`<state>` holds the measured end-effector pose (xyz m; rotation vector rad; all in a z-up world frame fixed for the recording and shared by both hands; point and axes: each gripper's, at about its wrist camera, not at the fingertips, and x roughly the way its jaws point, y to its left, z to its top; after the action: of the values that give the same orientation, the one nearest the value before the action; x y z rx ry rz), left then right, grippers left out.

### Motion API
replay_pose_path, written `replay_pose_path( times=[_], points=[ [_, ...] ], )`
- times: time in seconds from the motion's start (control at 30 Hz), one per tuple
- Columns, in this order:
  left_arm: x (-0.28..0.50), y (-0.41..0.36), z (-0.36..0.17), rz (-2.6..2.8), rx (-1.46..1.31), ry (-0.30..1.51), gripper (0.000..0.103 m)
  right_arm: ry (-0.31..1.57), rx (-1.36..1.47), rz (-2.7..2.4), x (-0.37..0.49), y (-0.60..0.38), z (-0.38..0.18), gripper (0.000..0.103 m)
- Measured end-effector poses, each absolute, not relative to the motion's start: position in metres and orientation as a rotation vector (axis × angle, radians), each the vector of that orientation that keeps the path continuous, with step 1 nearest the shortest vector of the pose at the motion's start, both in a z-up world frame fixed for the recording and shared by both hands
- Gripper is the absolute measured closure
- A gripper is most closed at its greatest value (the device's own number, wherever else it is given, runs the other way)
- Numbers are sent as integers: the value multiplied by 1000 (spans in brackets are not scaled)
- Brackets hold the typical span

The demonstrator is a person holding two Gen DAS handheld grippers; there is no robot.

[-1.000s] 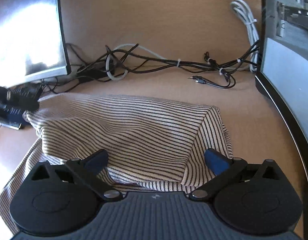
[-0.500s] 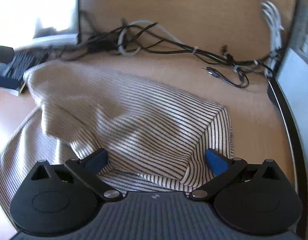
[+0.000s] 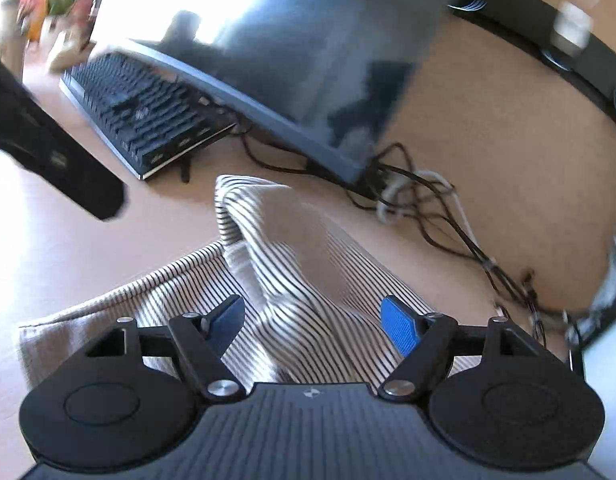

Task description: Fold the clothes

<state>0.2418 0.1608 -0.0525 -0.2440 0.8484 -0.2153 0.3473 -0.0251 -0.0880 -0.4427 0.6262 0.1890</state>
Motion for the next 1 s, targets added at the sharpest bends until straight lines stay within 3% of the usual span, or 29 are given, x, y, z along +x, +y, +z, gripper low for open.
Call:
replay_pose_path(
  times=[0.17,0.2,0.23,0.3,0.43,0.53,0.63,0.7,0.77,0.83,0.9,1.0],
  points=[
    [223,172,-45,-178,-196,831,0,722,-437,144,387,-11,-111,29],
    [220,174,-45,-176,-195,834,0,723,-408,131,391,-14,-111,45],
    [218,176,-46,-174,-193,837,0,721,-373,120,393,-18,-107,51],
    [216,179,-48,-173,-193,844,0,719,-247,134,393,-32,-92,76],
    [218,185,-52,-221,-252,852,0,658,-108,104,378,-56,-50,81],
    [225,195,-55,-318,-407,847,0,622,-166,136,353,-58,-34,81],
    [240,204,-60,-391,-591,849,0,687,-225,181,331,-46,-57,75],
    [251,203,-63,-391,-640,864,0,740,-197,176,318,-42,-80,60],
    [260,196,-63,-387,-624,883,0,771,-157,162,305,-42,-96,56],
    [267,189,-64,-405,-599,900,0,759,-83,151,288,-57,-91,50],
    [275,180,-66,-422,-587,909,0,710,-30,98,268,-83,-73,37],
    [291,169,-73,-439,-596,918,0,643,72,-43,243,-131,-52,30]
  ],
)
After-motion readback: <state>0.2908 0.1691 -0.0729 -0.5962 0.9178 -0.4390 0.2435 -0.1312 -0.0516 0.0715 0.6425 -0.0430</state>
